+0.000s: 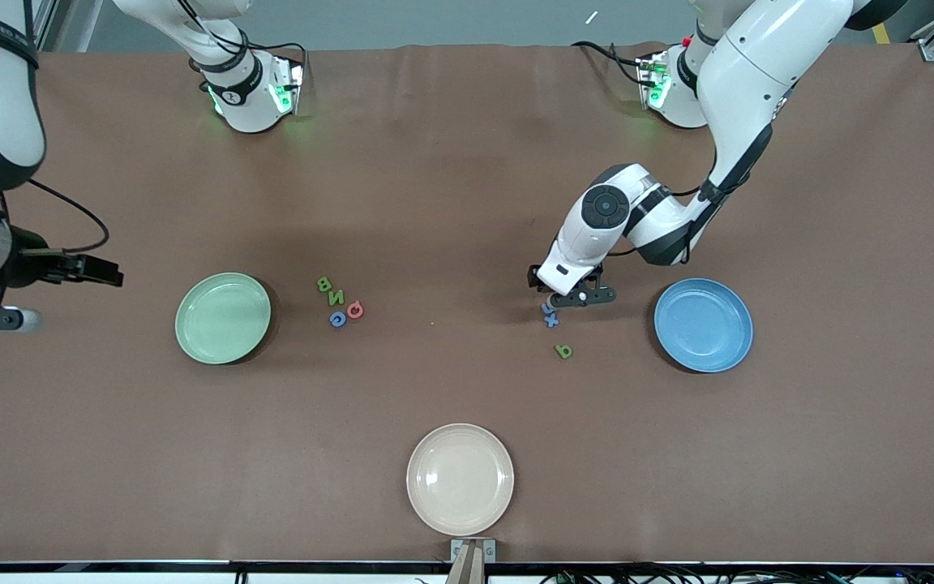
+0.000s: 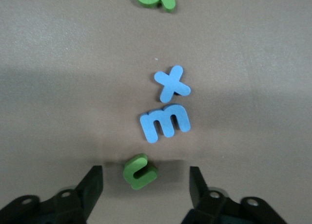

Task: Sort upper and lower case letters into plates
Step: 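Move the left gripper to the green u while the right gripper reaches the blue c, then grasp the green u with the left gripper while the right gripper grasps the c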

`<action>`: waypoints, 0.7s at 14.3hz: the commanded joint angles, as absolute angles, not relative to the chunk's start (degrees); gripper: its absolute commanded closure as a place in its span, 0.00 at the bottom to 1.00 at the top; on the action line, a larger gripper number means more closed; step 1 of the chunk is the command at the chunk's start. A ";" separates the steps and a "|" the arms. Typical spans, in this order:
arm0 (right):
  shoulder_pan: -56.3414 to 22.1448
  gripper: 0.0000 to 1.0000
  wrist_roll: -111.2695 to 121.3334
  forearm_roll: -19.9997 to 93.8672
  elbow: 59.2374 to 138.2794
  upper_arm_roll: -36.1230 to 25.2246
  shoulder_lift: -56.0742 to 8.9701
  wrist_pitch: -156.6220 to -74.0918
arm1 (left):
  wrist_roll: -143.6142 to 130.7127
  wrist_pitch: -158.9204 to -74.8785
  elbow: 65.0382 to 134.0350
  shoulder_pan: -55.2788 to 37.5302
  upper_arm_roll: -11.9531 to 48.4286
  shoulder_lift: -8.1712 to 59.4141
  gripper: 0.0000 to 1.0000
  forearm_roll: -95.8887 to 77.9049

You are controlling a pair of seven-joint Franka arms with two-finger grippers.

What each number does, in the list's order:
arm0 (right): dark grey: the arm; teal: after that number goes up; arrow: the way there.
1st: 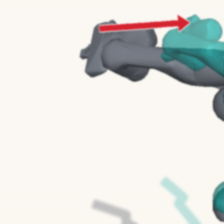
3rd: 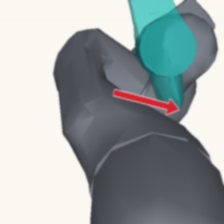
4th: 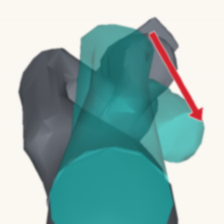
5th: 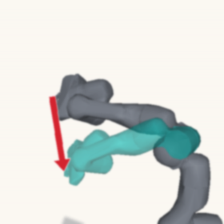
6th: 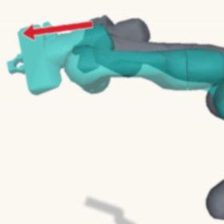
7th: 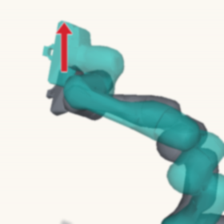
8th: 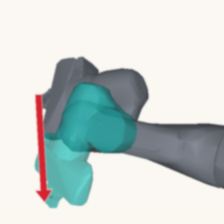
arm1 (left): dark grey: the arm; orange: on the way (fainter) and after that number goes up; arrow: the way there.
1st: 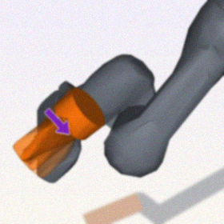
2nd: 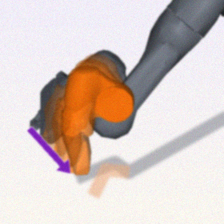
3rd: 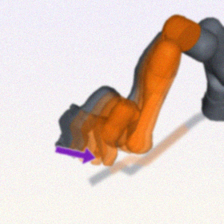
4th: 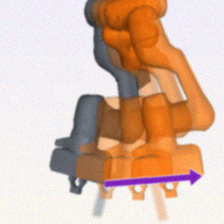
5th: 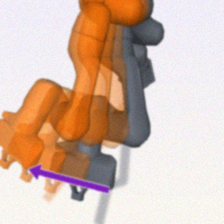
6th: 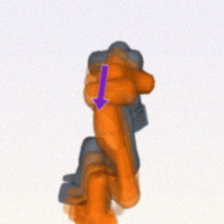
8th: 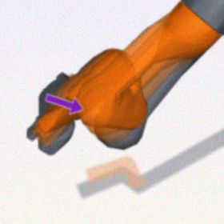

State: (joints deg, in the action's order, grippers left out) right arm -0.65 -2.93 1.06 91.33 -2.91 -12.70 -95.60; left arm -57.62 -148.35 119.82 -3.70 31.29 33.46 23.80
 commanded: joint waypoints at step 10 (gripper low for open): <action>-12.91 0.00 -28.81 6.42 111.26 -2.81 -19.77 -128.91 | -59.41 -147.92 118.04 -8.53 26.81 34.37 0.58 25.49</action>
